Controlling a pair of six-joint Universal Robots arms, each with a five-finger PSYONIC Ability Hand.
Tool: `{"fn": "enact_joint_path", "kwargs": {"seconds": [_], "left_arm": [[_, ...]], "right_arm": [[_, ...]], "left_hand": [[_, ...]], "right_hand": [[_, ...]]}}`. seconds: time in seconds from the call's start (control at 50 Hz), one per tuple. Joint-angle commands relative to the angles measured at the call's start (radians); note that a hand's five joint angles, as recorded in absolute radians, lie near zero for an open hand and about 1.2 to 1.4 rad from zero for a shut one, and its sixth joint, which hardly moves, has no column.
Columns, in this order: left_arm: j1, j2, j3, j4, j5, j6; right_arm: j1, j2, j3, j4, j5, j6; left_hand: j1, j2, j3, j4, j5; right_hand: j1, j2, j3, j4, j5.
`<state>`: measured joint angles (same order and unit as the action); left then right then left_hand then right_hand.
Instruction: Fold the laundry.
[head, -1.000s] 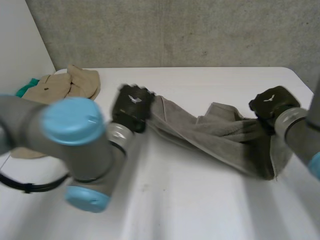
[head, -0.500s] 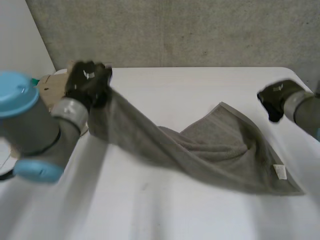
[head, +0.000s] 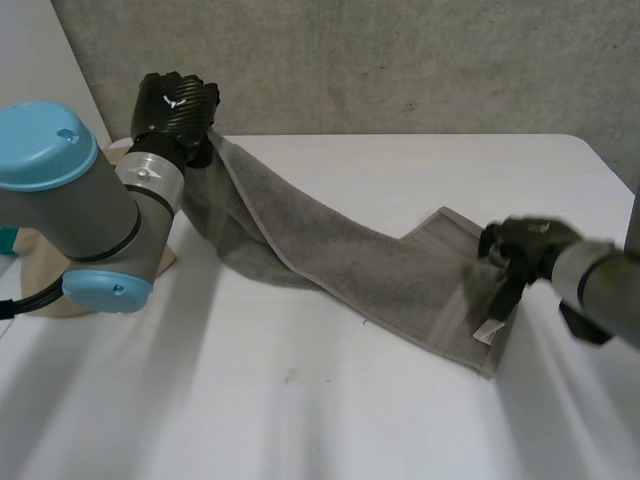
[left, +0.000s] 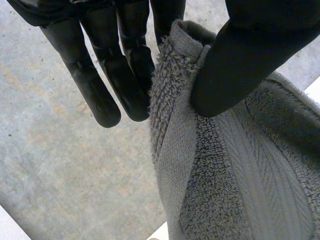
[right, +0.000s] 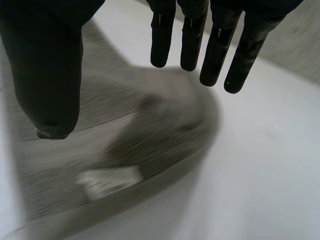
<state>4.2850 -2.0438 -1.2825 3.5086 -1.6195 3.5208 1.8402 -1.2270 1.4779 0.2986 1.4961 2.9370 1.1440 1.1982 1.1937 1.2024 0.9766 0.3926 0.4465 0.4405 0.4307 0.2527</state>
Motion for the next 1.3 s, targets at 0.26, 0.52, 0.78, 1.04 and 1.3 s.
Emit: {"fn": "enact_joint_path", "kwargs": {"seconds": [0.26,0.52,0.78,1.04,1.3], "left_arm": [[-0.008,0.036,-0.037,-0.006,0.003,-0.016],[-0.001,0.036,-0.038,-0.006,0.003,-0.016],[-0.001,0.048,-0.049,-0.01,0.001,-0.036],[0.028,0.189,-0.144,-0.21,0.009,-0.034],[0.104,0.313,-0.422,-0.599,0.09,0.23]], "right_arm": [[0.18,0.046,0.394,-0.512,0.11,-0.157],[0.175,0.09,0.361,-0.564,0.156,-0.237],[0.172,0.144,0.309,-0.559,0.125,-0.24],[0.004,-0.066,0.094,0.019,0.03,-0.479],[-0.164,-0.106,0.03,0.335,0.016,-0.734]], "left_hand": [[0.252,0.198,0.203,0.194,0.245],[0.252,0.198,0.203,0.194,0.245],[0.252,0.198,0.203,0.194,0.245],[0.252,0.198,0.203,0.194,0.245],[0.252,0.198,0.203,0.194,0.245]], "right_hand": [[0.168,0.114,0.12,0.13,0.133],[0.382,0.328,0.334,0.344,0.348],[0.965,0.912,0.918,0.927,0.931],[1.004,0.95,0.956,0.966,0.969],[1.004,0.95,0.956,0.966,0.969]]}}
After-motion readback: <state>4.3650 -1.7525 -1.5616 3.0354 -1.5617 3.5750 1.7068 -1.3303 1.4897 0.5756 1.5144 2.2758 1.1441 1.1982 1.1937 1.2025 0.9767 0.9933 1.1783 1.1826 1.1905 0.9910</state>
